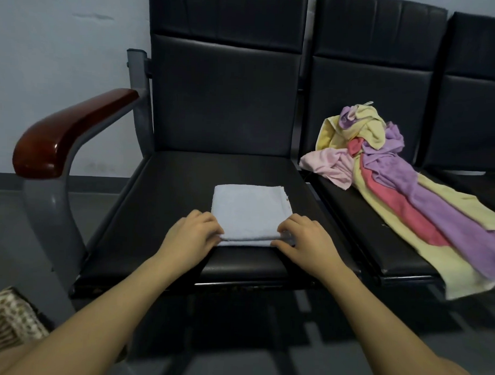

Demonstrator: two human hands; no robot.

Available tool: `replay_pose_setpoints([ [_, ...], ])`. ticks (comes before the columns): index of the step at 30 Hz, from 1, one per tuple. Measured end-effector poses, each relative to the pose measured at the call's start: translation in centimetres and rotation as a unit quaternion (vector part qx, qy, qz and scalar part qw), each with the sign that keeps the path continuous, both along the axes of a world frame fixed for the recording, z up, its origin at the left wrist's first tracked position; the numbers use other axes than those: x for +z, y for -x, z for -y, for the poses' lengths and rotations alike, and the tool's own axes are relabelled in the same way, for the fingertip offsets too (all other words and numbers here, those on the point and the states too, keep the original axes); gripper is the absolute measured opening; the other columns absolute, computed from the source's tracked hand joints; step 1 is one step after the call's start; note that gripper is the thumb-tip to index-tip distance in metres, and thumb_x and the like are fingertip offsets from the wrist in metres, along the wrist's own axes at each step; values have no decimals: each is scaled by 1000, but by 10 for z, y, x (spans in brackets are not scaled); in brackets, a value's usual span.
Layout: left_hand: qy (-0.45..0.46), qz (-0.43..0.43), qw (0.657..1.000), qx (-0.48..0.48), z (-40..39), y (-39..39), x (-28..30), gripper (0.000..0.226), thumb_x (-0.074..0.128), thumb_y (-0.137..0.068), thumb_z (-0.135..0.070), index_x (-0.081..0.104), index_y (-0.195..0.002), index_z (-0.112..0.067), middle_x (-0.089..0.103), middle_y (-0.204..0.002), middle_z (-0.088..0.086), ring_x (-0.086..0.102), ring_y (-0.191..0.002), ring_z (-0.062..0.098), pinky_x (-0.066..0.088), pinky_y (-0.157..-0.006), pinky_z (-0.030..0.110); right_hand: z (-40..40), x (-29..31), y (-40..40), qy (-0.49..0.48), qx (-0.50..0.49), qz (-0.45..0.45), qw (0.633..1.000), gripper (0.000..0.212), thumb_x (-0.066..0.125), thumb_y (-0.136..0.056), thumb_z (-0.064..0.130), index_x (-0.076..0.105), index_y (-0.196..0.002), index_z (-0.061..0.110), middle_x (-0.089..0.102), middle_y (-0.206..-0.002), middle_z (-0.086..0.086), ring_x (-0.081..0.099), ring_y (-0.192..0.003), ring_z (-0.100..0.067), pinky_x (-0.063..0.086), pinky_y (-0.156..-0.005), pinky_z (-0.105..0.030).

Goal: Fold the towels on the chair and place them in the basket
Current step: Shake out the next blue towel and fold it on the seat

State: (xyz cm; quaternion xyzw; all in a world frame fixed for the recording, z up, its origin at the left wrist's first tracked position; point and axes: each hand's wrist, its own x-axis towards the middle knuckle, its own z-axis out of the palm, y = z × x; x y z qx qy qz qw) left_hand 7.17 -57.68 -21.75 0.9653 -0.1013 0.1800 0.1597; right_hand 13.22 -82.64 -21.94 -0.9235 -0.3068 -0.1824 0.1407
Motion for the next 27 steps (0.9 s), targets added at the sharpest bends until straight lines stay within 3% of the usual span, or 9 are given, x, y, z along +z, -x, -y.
replay_pose_setpoints([
  [4,-89,22,996,-7,-1,0,-3,43,49,-82,-57,70,-92,-21,66,-94,-8,61,-96,16,42,-84,33,2,1,-1,-8,-6,-26,1000,29,68,-84,40,67,-101,17,63,-101,6,55,-93,-17,29,-75,-25],
  [6,-58,6,998,9,0,-3,-1,46,49,-79,-63,68,-94,-24,64,-95,-11,59,-97,10,34,-98,35,6,4,-4,11,3,-47,999,30,67,-86,40,67,-107,18,63,-105,6,56,-97,-17,34,-79,-26],
  [9,-10,-67,997,41,-1,-9,5,36,64,-80,-54,62,-104,-27,57,-101,-14,53,-102,4,12,-112,31,8,6,-8,24,10,-53,998,24,65,-88,26,69,-109,15,65,-108,2,58,-99,-21,41,-88,-31],
  [11,-5,-67,997,48,-1,-11,5,36,65,-81,-53,61,-106,-28,58,-101,-14,54,-101,5,8,-113,32,7,3,-10,10,11,-40,999,17,66,-87,18,72,-101,11,68,-102,-1,60,-93,-24,45,-88,-37],
  [13,-2,-56,997,45,-1,-11,3,35,66,-82,-49,60,-109,-28,59,-103,-13,55,-102,6,6,-114,33,7,-1,-12,-29,-2,-48,998,13,67,-87,18,73,-96,11,69,-95,0,59,-89,-21,43,-86,-34],
  [17,27,-79,996,14,-9,-11,3,44,68,-85,-37,51,-125,-32,57,-104,-16,56,-106,4,4,-115,32,11,0,-12,-158,-29,-142,977,9,67,-88,21,72,-93,15,64,-90,5,53,-88,-14,40,-83,-29],
  [21,28,-83,996,-6,-16,-11,5,38,66,-87,-30,54,-123,-31,62,-108,-14,55,-108,5,3,-115,29,12,-5,-9,-73,5,-91,993,13,68,-85,26,65,-97,21,51,-89,15,45,-84,-10,30,-80,-25],
  [24,16,-43,999,-10,-14,-10,2,28,64,-89,-24,62,-116,-24,64,-110,-9,56,-109,7,2,-115,29,11,-4,-8,-15,11,-41,999,17,66,-84,26,60,-98,18,50,-93,11,42,-83,-10,29,-83,-25],
  [27,22,-62,998,-4,-14,-9,6,20,58,-93,-20,63,-113,-21,62,-107,-9,53,-108,8,7,-112,30,9,-1,-9,13,12,-14,1000,10,63,-85,19,60,-94,16,55,-95,5,45,-86,-14,30,-85,-25],
])
